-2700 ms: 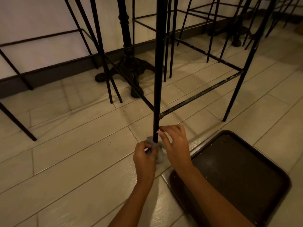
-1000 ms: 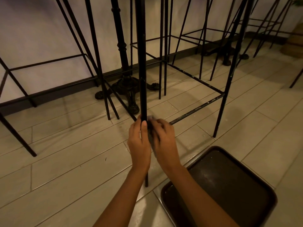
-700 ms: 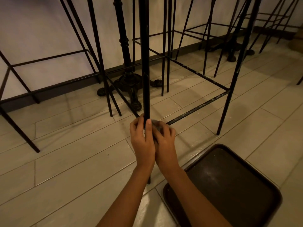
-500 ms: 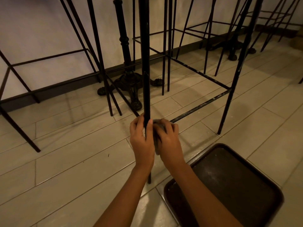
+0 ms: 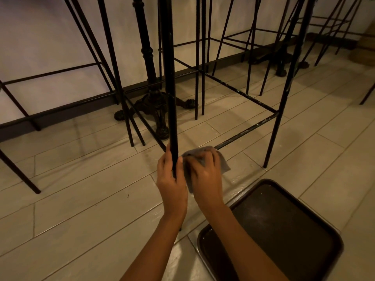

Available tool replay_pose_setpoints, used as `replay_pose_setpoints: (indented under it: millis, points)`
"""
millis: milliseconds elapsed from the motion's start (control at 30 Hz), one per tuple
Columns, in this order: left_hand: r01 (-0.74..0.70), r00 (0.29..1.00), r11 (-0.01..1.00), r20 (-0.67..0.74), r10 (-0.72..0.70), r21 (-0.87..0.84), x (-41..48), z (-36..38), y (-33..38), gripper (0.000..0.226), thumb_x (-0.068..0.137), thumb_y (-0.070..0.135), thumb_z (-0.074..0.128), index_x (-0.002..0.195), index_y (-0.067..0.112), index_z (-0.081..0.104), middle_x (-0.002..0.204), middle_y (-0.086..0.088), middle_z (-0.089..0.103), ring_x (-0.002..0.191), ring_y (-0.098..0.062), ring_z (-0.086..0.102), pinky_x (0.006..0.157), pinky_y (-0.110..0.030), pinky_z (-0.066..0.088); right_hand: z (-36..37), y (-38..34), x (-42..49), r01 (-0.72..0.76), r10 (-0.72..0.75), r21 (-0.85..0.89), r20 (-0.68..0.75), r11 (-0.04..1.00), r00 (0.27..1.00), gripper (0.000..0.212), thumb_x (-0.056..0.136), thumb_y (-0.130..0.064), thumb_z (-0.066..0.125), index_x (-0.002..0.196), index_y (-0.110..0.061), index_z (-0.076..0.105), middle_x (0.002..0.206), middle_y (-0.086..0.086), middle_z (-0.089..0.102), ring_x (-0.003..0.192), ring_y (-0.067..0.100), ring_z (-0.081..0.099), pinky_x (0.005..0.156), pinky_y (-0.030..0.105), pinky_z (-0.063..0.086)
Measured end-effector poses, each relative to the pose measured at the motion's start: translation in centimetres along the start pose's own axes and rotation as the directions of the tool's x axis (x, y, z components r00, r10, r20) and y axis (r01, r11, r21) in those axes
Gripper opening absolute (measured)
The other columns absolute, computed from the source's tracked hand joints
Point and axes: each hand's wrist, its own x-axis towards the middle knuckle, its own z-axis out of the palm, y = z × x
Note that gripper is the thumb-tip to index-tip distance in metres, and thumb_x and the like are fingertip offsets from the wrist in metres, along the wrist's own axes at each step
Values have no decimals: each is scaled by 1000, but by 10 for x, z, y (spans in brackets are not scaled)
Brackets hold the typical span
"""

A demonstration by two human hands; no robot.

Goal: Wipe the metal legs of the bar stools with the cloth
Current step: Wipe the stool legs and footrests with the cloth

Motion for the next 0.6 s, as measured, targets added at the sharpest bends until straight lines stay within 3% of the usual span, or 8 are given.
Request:
replay_pose_setpoints:
  millis: [200, 300, 400, 500, 600]
  points:
    - [-39, 999, 999, 39, 37, 36, -1, -2, -3, 51, 94, 4, 48, 139, 16, 29, 114, -3, 58, 106, 8, 54, 91, -11, 46, -5, 5, 7, -7, 5, 70, 24, 997, 1000, 34, 85, -28, 42, 99, -11, 68, 105, 11, 55, 105, 26, 40, 83, 39, 52]
    - [-45, 998, 998, 49, 43, 39, -1, -2, -1, 51, 94, 3, 48, 140, 13, 29, 114, -5, 58, 108, 7, 53, 91, -5, 42, -8, 14, 12, -56, 57, 88, -12, 995, 998, 36, 85, -29, 43, 98, -9, 69, 107, 11, 53, 107, 25, 36, 87, 34, 46]
    - [-32, 997, 999, 65, 30, 41, 0, -4, -2, 49, 94, 4, 47, 141, 8, 31, 117, -9, 58, 111, -3, 54, 95, -7, 40, -9, 24, 20, -114, 115, 100, -3, 988, 993, 23, 85, -16, 54, 99, -7, 70, 108, 13, 56, 107, 19, 33, 91, 23, 36]
    - [-26, 997, 998, 72, 22, 56, -3, -3, -3, 49, 95, 2, 45, 141, 5, 31, 126, 0, 51, 116, 12, 45, 96, -2, 34, -11, 19, 18, -156, 153, 153, 29, 976, 988, 18, 88, -9, 56, 101, -9, 69, 115, 7, 52, 110, 6, 27, 94, 6, 27]
    - [-35, 997, 998, 73, 31, 61, -6, -1, -5, 48, 94, 0, 44, 140, -1, 31, 133, 8, 39, 123, 21, 32, 100, 0, 29, -13, 11, 9, -46, 45, 113, 8, 993, 999, 20, 88, -9, 56, 103, -12, 68, 120, -2, 43, 114, 16, 30, 88, 6, 25]
